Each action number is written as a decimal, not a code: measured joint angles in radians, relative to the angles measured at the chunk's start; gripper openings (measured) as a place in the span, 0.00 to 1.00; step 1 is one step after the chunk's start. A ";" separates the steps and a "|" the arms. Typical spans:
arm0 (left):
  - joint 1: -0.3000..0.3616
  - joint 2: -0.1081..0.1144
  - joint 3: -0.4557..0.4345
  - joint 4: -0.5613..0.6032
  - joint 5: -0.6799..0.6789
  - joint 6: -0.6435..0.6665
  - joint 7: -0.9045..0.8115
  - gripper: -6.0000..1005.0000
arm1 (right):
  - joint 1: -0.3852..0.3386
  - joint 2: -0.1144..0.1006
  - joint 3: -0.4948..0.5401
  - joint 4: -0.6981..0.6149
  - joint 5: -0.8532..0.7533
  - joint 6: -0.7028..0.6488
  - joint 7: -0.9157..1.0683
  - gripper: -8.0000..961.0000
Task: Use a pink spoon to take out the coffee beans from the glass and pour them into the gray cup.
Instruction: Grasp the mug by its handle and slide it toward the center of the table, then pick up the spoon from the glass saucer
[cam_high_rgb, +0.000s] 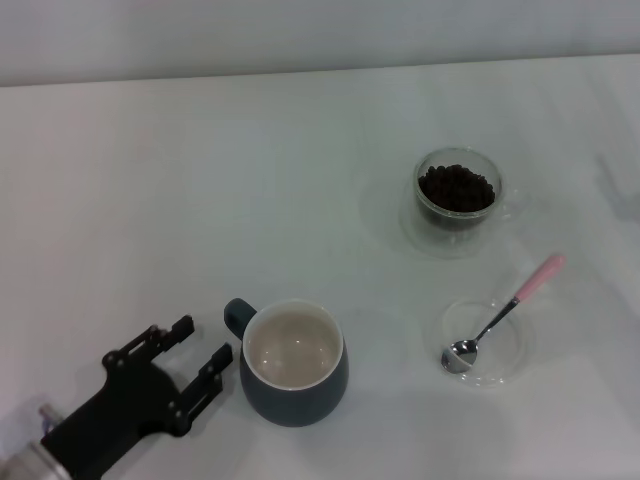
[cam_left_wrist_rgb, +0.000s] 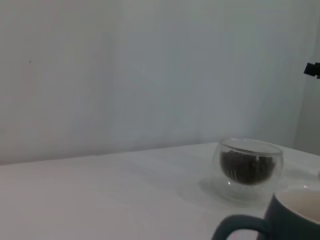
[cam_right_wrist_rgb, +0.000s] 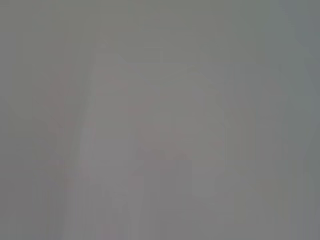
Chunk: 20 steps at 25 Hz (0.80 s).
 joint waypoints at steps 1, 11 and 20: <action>0.010 0.000 -0.001 0.003 -0.001 -0.011 0.005 0.57 | -0.003 0.000 0.000 0.000 0.000 -0.001 0.001 0.77; 0.063 0.002 -0.108 0.104 -0.120 -0.127 0.062 0.57 | -0.034 0.000 -0.028 0.010 -0.002 0.002 0.055 0.77; 0.043 0.011 -0.220 0.183 -0.287 -0.265 0.071 0.57 | -0.128 -0.007 -0.187 -0.120 -0.003 -0.025 0.573 0.75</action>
